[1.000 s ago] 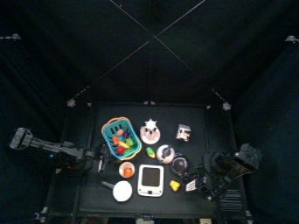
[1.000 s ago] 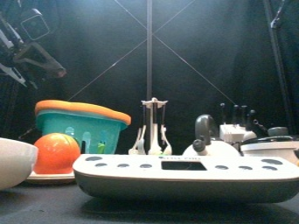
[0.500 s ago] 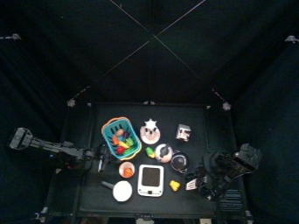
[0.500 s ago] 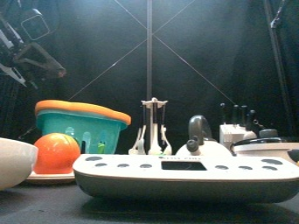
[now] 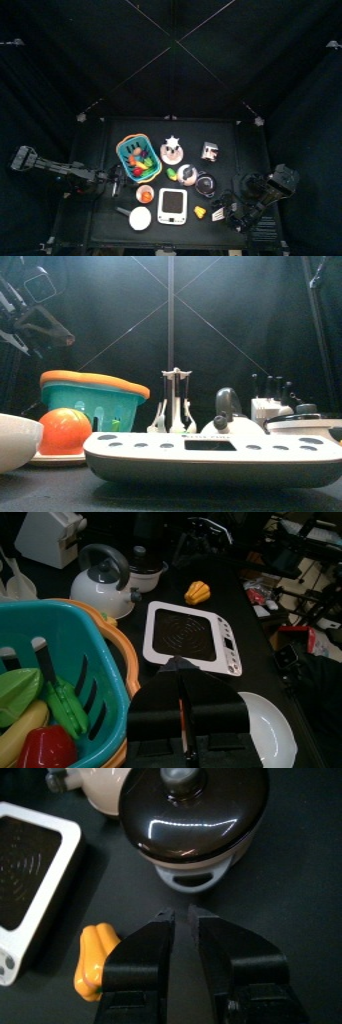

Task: Grab pot handle

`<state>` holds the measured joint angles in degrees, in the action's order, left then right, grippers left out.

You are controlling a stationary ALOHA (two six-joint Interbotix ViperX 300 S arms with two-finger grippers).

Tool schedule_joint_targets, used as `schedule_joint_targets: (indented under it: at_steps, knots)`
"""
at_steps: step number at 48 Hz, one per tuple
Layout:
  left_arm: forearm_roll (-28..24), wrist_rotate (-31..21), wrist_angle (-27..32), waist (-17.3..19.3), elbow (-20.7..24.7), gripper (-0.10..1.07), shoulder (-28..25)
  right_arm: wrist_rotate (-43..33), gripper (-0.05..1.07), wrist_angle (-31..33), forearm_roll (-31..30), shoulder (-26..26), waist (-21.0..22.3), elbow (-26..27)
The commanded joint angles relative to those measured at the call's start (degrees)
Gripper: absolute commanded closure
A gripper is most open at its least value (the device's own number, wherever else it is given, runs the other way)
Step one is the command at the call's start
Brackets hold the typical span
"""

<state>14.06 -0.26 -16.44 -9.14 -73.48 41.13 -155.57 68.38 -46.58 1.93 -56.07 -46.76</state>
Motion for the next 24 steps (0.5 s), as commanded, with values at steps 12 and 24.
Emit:
schedule_joint_targets:
  at_steps: [12, 24]
  knots:
    - [0.0, 0.0, -0.26, 0.18, 0.7, 0.81, -0.09, 15.38, 0.4, 5.01, 3.96, 0.79, 3.96, 4.83]
    - [0.0, 0.0, -0.26, 0.18, 0.44, 0.81, -0.09, 26.46, 0.4, 6.77, 5.8, 4.48, 4.75, 7.82]
